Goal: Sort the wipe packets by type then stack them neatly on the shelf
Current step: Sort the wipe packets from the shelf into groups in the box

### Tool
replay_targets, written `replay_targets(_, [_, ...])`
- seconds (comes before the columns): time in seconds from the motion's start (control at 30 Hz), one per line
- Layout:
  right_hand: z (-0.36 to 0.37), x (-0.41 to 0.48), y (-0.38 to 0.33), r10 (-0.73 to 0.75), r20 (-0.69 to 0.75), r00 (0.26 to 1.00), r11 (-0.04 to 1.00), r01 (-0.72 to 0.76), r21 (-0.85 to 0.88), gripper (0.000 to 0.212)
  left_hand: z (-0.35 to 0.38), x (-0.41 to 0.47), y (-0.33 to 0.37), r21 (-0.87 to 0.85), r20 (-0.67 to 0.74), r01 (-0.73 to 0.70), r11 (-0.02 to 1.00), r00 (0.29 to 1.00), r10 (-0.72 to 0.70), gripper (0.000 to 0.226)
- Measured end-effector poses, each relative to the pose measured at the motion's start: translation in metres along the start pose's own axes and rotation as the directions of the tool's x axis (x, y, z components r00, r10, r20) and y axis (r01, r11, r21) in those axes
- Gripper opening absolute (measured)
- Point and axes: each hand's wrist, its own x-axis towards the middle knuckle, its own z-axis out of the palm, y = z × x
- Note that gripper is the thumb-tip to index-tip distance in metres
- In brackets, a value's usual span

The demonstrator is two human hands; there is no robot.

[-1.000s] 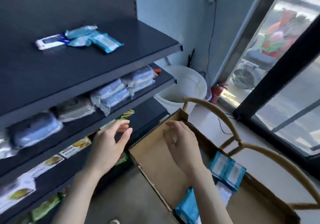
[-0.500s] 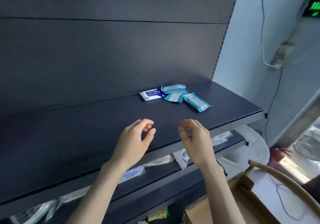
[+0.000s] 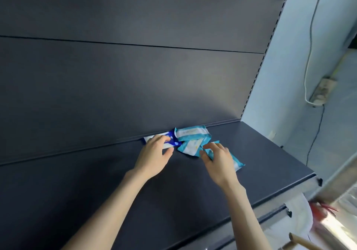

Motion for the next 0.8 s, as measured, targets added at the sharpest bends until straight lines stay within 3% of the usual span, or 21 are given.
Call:
replay_targets(0.1, [0.007, 0.028, 0.022, 0.107, 0.112, 0.988, 0.971, -0.079, -0.225, 0.037, 0.024, 0.028, -0.011, 0.239, 0.056, 0.057, 0.969, 0.996, -0.073, 0.049])
replay_targets(0.2, [0.009, 0.039, 0.034, 0.182, 0.216, 0.959, 0.958, -0.123, -0.260, 0.037, 0.040, 0.042, -0.020, 0.416, 0.130, 0.125, 0.901, 0.972, -0.196, 0.052])
replay_targets(0.3, [0.009, 0.047, 0.042, 0.165, 0.203, 0.965, 0.953, -0.103, -0.284, 0.041, 0.046, 0.051, -0.030, 0.511, 0.074, 0.111, 0.852, 0.982, -0.172, 0.045])
replay_targets(0.37, [0.009, 0.052, 0.043, 0.215, 0.196, 0.957, 0.968, -0.182, -0.174, 0.058, 0.045, 0.056, -0.033, 0.484, 0.034, 0.129, 0.866, 0.985, -0.166, 0.048])
replay_targets(0.43, [0.008, 0.054, 0.042, 0.287, 0.202, 0.936, 0.954, -0.299, 0.029, 0.081, 0.038, 0.062, -0.034, 0.456, 0.039, 0.212, 0.864, 0.965, -0.258, 0.062])
replay_targets(0.5, [0.008, 0.053, 0.040, 0.301, 0.169, 0.939, 0.927, -0.330, 0.179, 0.089, 0.030, 0.065, -0.036, 0.398, 0.100, 0.297, 0.868, 0.927, -0.362, 0.074])
replay_targets(0.63, [0.013, 0.056, 0.030, 0.289, 0.040, 0.956, 0.882, -0.282, 0.377, 0.085, 0.014, 0.063, -0.039, -0.069, 0.206, 0.357, 0.932, 0.919, -0.336, 0.053])
replay_targets(0.8, [0.030, 0.078, 0.014, 0.296, 0.022, 0.955, 0.862, -0.277, 0.425, 0.058, 0.025, 0.095, -0.026, -0.285, 0.247, 0.195, 0.939, 0.961, -0.124, 0.045])
